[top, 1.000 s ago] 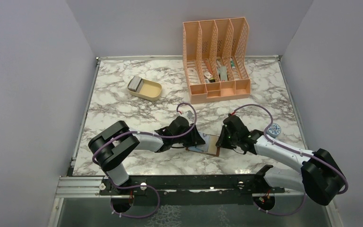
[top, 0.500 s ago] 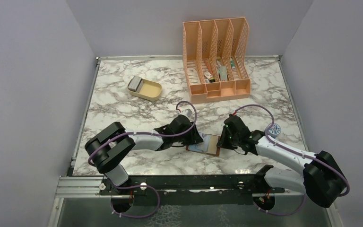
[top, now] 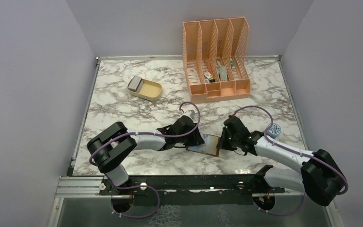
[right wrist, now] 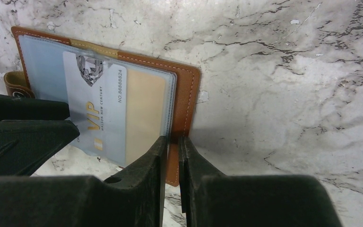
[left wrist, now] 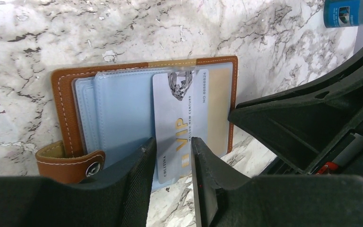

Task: Put the credit cards into the card holder
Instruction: Insert the credit card into the card holder.

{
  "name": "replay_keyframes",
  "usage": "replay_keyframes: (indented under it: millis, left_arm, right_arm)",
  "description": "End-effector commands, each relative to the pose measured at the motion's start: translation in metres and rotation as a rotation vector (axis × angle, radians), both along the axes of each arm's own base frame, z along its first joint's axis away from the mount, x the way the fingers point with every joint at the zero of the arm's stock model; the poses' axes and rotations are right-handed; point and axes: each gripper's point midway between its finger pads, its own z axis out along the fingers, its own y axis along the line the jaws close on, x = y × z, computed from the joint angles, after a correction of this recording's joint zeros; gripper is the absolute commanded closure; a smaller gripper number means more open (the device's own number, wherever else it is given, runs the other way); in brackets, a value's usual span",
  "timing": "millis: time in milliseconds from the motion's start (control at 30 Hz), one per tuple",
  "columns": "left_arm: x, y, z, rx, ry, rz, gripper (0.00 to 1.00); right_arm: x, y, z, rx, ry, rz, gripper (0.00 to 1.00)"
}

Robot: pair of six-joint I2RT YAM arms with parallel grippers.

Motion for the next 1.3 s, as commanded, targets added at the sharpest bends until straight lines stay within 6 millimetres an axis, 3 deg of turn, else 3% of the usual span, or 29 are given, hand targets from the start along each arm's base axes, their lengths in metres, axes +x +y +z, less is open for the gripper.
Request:
replay_keyframes:
  millis: [0, 533, 633, 933, 1267]
  left_arm:
    - [0.001, -0.008, 0.0, 0.012, -0.014, -0.017, 0.66]
    - [-0.012, -0.041, 0.017, -0.045, -0.066, -0.124, 0.71]
    - [-0.014, -0.044, 0.008, -0.024, -0.066, -0.145, 0.71]
    - [-0.008, -0.042, 0.007, 0.004, -0.119, -0.141, 0.66]
    - [0.001, -0.039, 0.028, -0.002, -0.174, -0.116, 0.59]
  right_arm:
    - [-0.001, 0.005, 0.0, 0.027, -0.006, 0.013, 0.85]
    - [0.005, 0.01, -0.001, 0.042, -0.031, 0.016, 0.85]
    - [0.007, 0.01, 0.0, 0.04, -0.04, 0.019, 0.85]
    - [0.013, 0.008, 0.004, 0.015, -0.07, 0.028, 0.85]
    - [0.019, -0.003, 0.024, -0.052, -0.101, 0.016, 0.78]
